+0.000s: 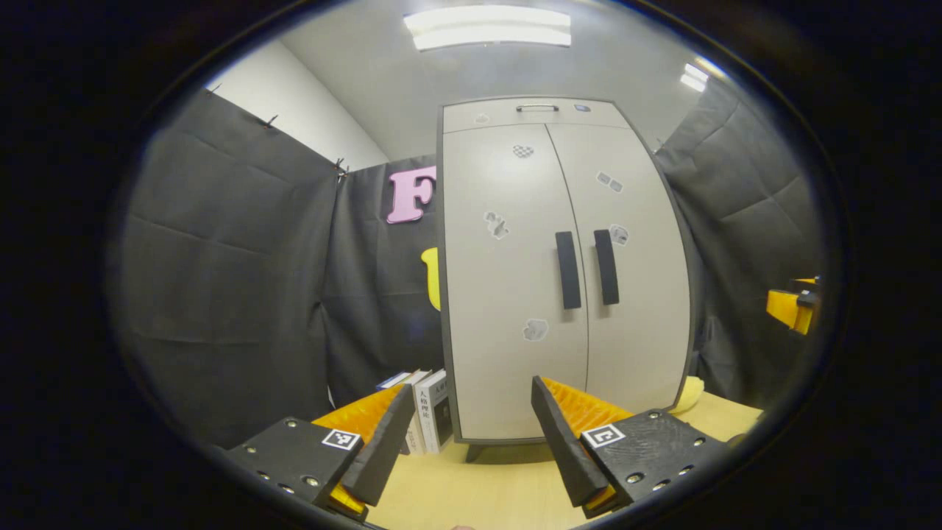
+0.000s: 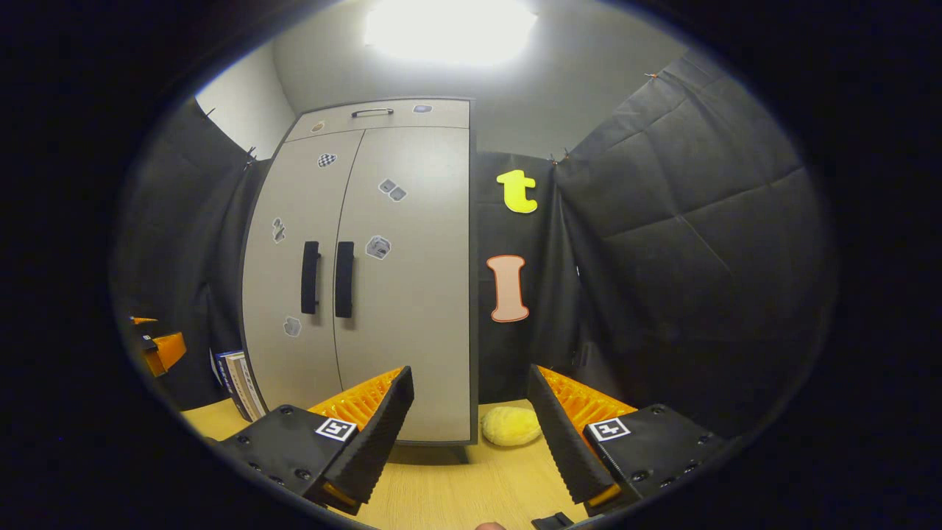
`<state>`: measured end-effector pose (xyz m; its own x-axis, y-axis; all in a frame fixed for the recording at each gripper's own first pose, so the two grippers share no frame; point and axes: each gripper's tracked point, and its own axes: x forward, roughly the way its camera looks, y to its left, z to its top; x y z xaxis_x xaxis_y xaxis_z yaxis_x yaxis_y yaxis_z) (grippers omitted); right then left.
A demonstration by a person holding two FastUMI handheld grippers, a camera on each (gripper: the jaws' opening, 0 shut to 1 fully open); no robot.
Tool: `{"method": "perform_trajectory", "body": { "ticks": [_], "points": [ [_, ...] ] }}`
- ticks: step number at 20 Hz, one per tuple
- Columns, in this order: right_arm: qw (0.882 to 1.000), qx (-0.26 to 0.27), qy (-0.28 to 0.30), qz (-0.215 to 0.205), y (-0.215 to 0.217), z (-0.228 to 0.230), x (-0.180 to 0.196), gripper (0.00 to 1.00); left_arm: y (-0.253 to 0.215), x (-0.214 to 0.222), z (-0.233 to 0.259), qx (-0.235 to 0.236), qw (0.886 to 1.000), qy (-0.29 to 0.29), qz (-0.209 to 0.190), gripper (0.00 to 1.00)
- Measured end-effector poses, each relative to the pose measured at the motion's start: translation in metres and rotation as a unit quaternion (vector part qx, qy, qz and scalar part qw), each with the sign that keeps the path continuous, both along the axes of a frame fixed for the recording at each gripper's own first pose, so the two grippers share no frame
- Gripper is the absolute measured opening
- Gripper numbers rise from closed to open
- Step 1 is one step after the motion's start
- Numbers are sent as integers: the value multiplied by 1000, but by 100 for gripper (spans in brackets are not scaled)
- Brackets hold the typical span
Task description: Open the right door of the double-door shoe cabinet with the right hand, and open the left door with the left hand.
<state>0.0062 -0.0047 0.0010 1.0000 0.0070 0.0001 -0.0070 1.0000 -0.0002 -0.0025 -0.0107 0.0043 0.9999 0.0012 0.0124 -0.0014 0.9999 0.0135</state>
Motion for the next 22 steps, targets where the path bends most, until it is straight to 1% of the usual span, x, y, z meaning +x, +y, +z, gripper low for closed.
{"method": "perform_trajectory", "body": {
  "ticks": [4, 7, 13, 16, 20, 22],
  "points": [
    [1000, 2, 3, 1, -1, -1, 2, 96, -1, 0, 0, 1, 1000, -1, 2, 94],
    [1000, 7, 2, 6, 2, 2, 6, 98, 1, -3, 0, 1, 1000, -1, 5, 94],
    [999, 13, -3, 39, 28, 16, 23, 98, 17, -12, -6, 8, 1000, 4, 23, 94],
    [998, 8, -7, 57, 44, 23, 36, 98, 23, -17, -5, 3, 1000, 5, 31, 94],
    [997, 12, -11, 76, 64, 35, 54, 98, 34, -23, -2, 11, 999, 1, 42, 94],
    [996, 11, -11, 89, 76, 41, 63, 96, 41, -28, 0, 12, 999, 2, 51, 94]
  ]
}}
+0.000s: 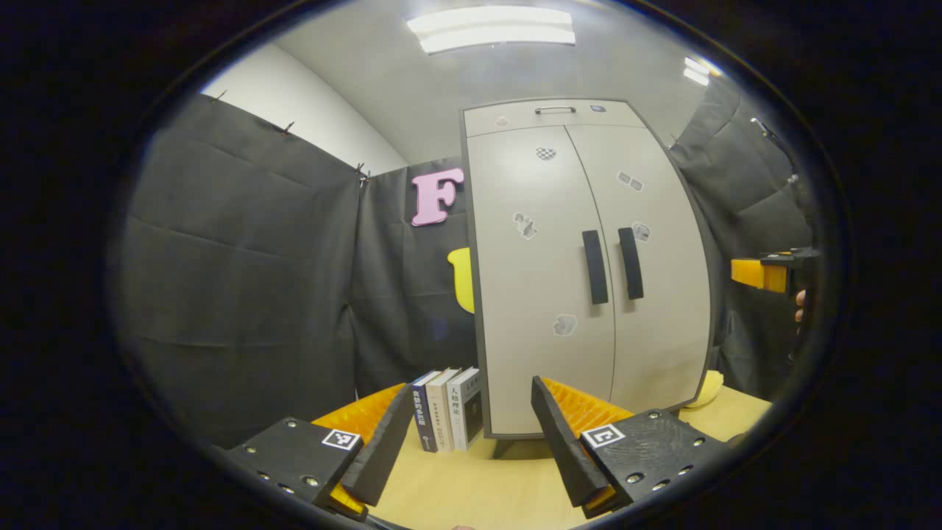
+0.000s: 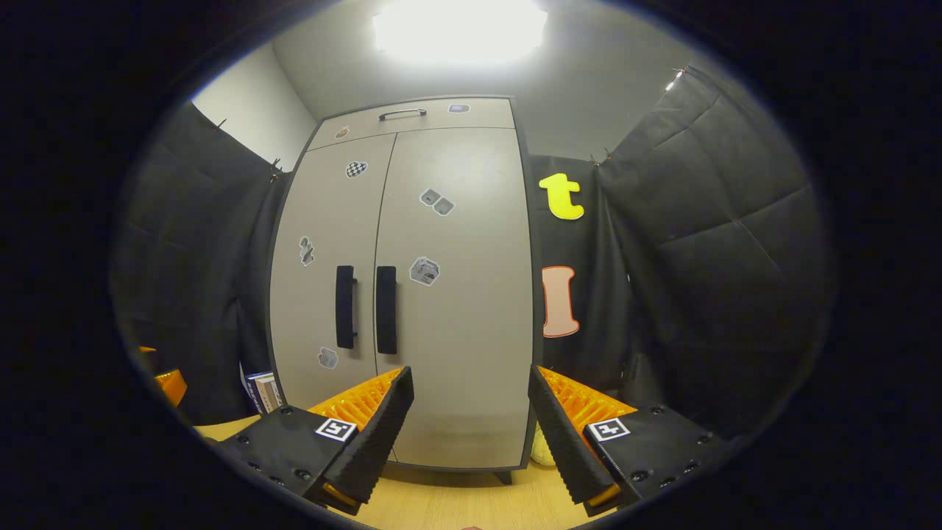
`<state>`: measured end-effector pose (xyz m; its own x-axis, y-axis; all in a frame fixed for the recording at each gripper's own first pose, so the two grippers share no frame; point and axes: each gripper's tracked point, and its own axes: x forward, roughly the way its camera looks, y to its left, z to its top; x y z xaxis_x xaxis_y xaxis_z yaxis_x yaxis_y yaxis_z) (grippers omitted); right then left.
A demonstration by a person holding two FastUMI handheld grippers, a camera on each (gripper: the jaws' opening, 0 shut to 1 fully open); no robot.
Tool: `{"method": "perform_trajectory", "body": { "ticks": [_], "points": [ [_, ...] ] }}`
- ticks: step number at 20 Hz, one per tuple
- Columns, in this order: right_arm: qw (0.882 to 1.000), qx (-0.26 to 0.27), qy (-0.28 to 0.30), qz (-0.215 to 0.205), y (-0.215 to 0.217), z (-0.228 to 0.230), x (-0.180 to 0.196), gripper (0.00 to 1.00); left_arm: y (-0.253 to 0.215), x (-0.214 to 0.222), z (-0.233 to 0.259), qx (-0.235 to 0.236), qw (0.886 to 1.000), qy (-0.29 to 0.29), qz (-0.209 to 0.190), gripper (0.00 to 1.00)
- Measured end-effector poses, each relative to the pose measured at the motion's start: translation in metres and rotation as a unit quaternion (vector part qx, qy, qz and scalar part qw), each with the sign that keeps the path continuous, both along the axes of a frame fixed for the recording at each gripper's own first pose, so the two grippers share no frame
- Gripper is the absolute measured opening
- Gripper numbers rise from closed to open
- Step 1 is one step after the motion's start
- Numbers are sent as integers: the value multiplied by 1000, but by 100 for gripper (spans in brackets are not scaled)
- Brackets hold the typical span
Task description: Open the right door of the double-door shoe cabinet with the right hand, and open the left door with the left hand.
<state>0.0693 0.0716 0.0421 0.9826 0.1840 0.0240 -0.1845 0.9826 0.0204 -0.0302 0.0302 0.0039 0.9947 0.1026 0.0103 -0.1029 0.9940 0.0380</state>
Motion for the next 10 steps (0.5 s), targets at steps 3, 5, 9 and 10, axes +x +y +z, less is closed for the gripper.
{"method": "perform_trajectory", "body": {
  "ticks": [3, 5, 9, 10],
  "points": [
    [1000, -1, 3, 20, 20, 10, 15, 98, 8, -3, 0, -8, 1000, -2, 12, 94],
    [1000, 2, -2, 29, 33, 19, 26, 98, 18, -9, -1, -8, 1000, -2, 22, 94],
    [999, 12, 1, 41, 57, 28, 50, 98, 36, -15, -4, -8, 999, 2, 40, 94],
    [999, 18, 6, 46, 63, 28, 56, 98, 40, -17, -5, -9, 999, 3, 45, 94]
  ]
}}
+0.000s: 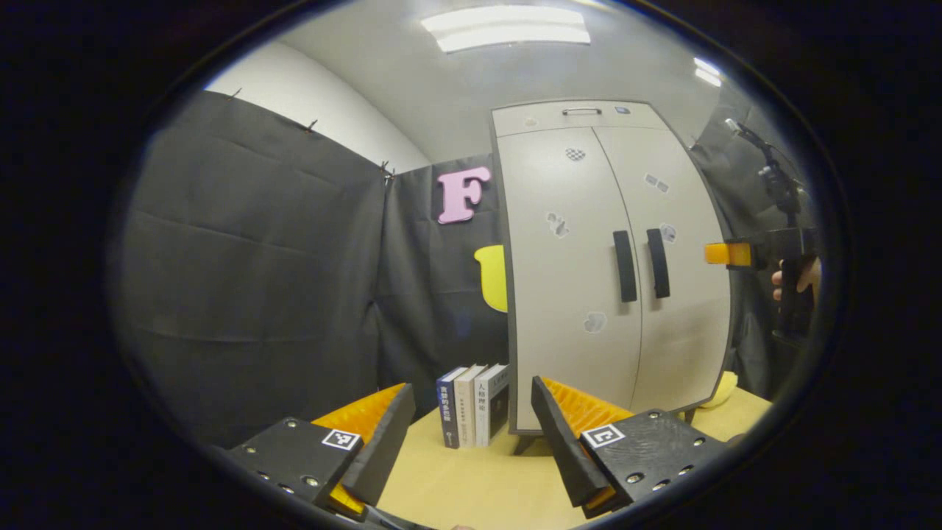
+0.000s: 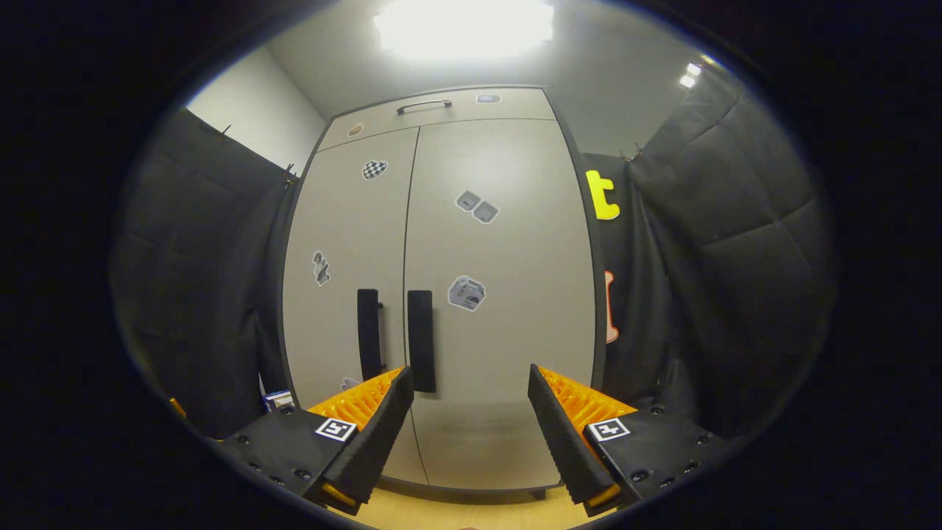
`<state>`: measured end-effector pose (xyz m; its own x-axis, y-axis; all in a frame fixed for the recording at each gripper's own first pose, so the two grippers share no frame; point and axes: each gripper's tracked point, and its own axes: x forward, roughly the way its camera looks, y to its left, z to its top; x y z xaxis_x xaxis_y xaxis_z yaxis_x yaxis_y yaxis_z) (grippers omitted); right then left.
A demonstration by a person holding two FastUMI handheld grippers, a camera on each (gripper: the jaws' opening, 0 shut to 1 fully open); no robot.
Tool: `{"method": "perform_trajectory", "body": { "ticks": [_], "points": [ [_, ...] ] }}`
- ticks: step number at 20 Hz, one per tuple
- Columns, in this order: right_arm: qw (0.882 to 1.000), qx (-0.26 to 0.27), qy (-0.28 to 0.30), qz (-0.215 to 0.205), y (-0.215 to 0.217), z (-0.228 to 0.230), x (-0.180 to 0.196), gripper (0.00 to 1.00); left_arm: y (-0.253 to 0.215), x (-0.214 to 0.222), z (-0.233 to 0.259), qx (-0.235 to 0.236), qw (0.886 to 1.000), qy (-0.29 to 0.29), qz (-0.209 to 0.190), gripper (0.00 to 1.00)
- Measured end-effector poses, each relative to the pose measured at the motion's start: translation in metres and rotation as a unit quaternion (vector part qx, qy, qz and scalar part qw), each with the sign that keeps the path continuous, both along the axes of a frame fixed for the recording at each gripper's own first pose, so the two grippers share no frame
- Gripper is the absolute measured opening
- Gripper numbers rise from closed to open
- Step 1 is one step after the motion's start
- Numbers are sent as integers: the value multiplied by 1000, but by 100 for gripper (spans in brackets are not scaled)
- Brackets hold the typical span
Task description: Open the right door of the double-door shoe cabinet with the right hand, and open the left door with the left hand.
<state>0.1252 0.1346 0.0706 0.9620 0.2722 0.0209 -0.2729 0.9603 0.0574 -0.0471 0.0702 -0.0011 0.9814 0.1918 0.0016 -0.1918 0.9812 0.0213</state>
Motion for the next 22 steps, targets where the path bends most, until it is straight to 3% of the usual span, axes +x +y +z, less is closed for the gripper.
{"method": "perform_trajectory", "body": {
  "ticks": [8, 17, 22],
  "points": [
    [999, 10, 31, 6, 35, 3, 44, 98, 36, -19, -7, 0, 999, 12, 43, 93],
    [997, 5, 70, 13, 68, -6, 83, 96, 61, -28, -18, 2, 998, 25, 65, 93],
    [997, -4, 70, 13, 82, -4, 96, 84, 74, -30, -23, 0, 997, 34, 74, 93]
  ]
}}
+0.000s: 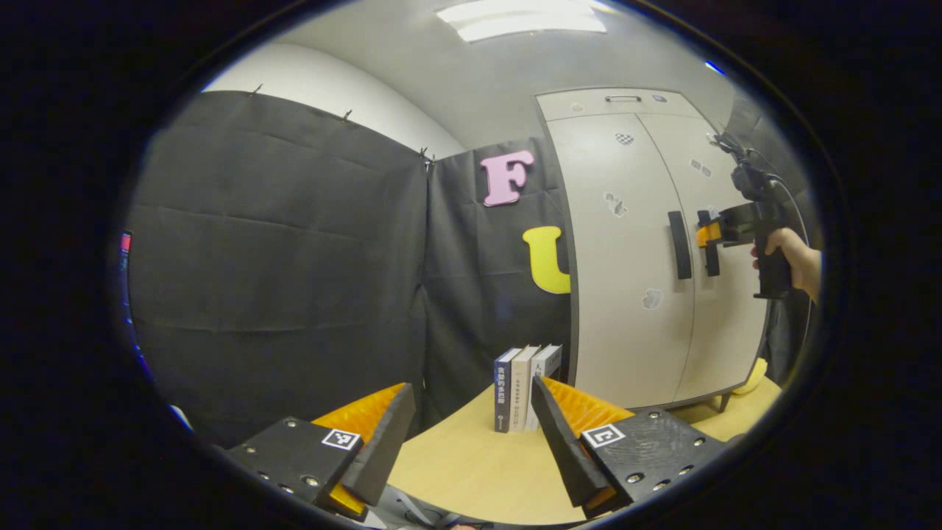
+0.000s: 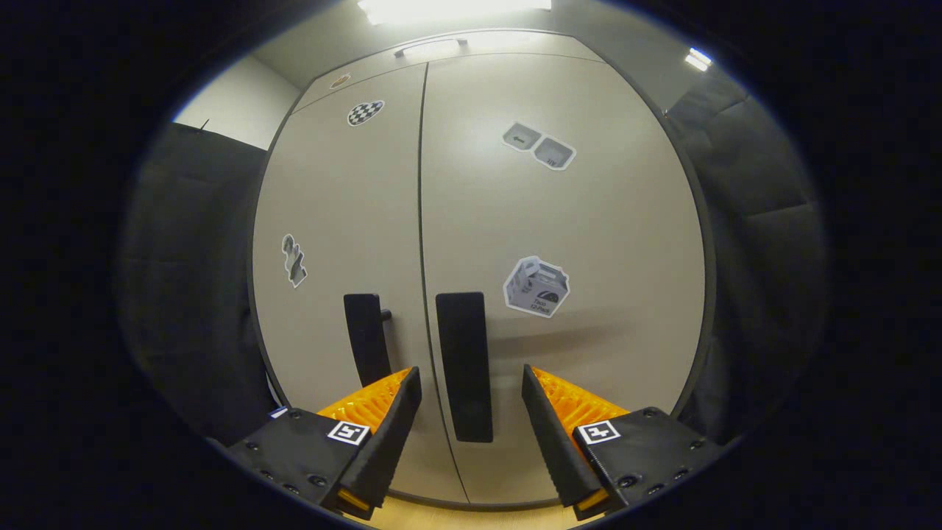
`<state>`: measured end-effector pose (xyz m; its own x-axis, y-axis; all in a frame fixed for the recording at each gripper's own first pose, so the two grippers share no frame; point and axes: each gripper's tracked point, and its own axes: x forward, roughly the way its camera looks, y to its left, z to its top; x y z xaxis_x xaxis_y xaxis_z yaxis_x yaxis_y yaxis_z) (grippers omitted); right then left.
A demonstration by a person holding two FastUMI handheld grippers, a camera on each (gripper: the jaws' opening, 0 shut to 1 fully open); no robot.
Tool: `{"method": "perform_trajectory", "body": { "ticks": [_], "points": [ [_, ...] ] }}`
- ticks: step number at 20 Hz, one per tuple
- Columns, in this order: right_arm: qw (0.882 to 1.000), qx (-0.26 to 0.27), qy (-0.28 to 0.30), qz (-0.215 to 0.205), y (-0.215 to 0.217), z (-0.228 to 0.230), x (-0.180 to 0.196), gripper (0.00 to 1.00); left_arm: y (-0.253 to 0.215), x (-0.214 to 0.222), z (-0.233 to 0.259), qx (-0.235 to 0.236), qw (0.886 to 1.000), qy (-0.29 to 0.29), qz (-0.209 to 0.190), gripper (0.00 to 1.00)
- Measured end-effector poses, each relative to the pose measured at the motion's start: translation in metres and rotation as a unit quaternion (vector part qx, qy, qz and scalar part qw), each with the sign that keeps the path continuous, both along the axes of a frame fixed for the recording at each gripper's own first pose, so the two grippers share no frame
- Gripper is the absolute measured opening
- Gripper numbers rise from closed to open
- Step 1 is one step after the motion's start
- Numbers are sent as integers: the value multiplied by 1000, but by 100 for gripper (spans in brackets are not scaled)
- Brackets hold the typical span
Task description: Open the right door of the double-door shoe cabinet with the right hand, and open the left door with the left hand.
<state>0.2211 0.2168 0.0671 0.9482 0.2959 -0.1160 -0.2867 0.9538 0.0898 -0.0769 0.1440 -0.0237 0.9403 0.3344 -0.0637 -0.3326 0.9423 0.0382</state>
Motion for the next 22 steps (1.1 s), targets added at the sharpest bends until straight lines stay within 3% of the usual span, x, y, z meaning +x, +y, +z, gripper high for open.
{"method": "perform_trajectory", "body": {
  "ticks": [1, 2, 4, 6, 7, 8, 11, 17, 22],
  "points": [
    [1000, -3, -1, -3, 2, 3, 3, 84, 2, 1, -1, 1, 1000, 1, 1, 93],
    [1000, -6, -3, -9, 1, 4, 7, 66, 4, 1, -1, 2, 1000, 2, 2, 93],
    [1000, -12, 2, -11, 4, 4, 10, 41, 7, 2, -3, 4, 1000, 5, 2, 93],
    [1000, -14, 14, -11, 8, 0, 12, 43, 8, 2, -4, 2, 1000, 4, -2, 93],
    [1000, -14, 20, -13, 9, -1, 14, 39, 8, 3, -2, 3, 1000, 3, -3, 93],
    [999, -15, 26, -16, 9, -5, 15, 47, 9, 4, -1, 4, 1000, 2, -5, 93],
    [998, -14, 57, -28, 8, -18, 21, 47, 10, 5, 0, 4, 1000, -1, -9, 93],
    [998, -14, 52, -28, 7, -17, 19, 15, 12, 6, 0, -2, 1000, -3, -13, 93],
    [998, -11, 58, 0, 2, -16, 1, 15, 1, 13, 5, -6, 1000, -12, -29, 93]
  ]
}}
